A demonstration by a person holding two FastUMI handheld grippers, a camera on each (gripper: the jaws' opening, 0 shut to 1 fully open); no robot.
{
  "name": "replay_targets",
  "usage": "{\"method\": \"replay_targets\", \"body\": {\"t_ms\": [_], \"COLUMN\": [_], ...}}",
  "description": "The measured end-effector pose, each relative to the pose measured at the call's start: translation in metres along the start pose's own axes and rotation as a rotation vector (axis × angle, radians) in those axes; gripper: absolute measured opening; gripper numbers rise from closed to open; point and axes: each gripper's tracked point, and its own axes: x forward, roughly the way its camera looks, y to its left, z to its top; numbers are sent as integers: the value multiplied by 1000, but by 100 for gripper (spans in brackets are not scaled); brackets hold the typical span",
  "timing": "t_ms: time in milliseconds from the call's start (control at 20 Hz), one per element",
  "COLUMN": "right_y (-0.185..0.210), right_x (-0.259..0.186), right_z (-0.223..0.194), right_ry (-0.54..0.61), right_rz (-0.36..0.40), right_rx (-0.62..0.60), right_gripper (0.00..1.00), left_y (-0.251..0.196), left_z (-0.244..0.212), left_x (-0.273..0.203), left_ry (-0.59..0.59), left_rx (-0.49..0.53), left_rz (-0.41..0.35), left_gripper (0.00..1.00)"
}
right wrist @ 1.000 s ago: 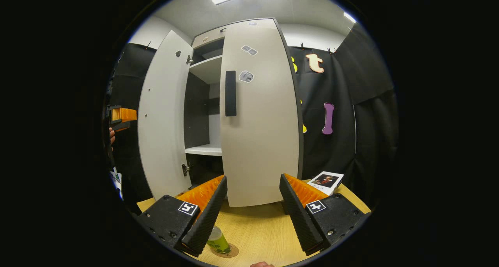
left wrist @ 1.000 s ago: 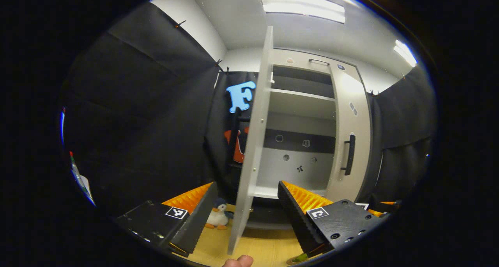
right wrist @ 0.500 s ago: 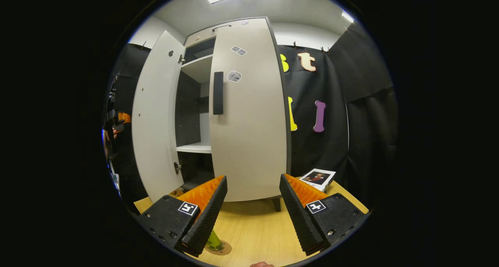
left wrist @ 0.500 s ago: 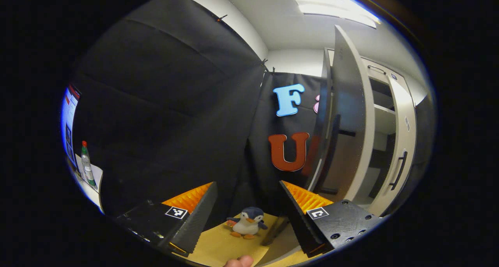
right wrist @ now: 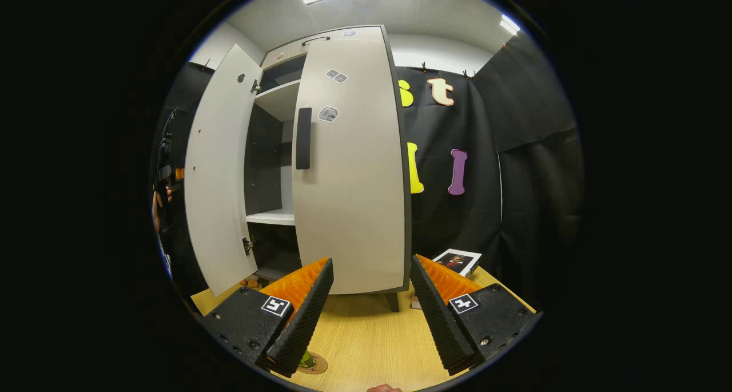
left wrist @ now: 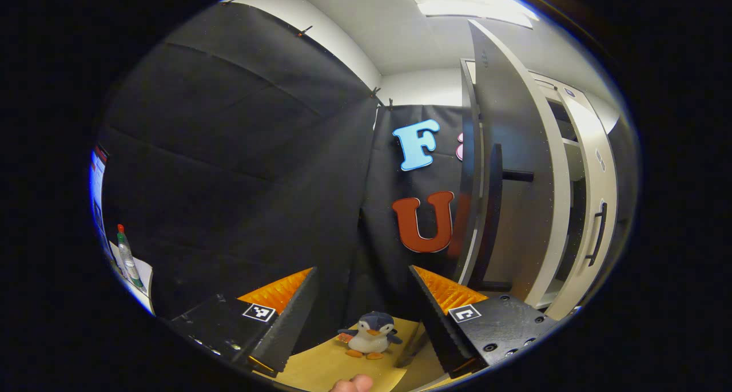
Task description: Grasp the bottle in the cabinet with the left hand and place it on the coaster, then close the right door with the right hand and the left door with the left hand.
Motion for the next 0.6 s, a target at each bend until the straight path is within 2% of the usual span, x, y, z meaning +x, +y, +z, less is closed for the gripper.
{"method": "replay_targets", "body": {"t_ms": [150, 300, 550, 600], "right_y": [1, 4, 4, 3], "right_x": [2, 4, 3, 1], "right_z": [-2, -1, -1, 0], "right_ry": [11, 10, 8, 7], "right_rz": [6, 14, 15, 13], "right_rx": [5, 6, -6, -5], "right_gripper": [83, 83, 83, 83], "left_y": [-8, -23, -65, -73], "left_z": [-5, -5, -11, -13], "left_x": [-1, -9, -21, -24], "left_ry": [28, 26, 40, 47], "left_rx": [-52, -40, -45, -51], "left_rz": [-25, -51, -138, -158], "left_gripper": [94, 93, 93, 99]}}
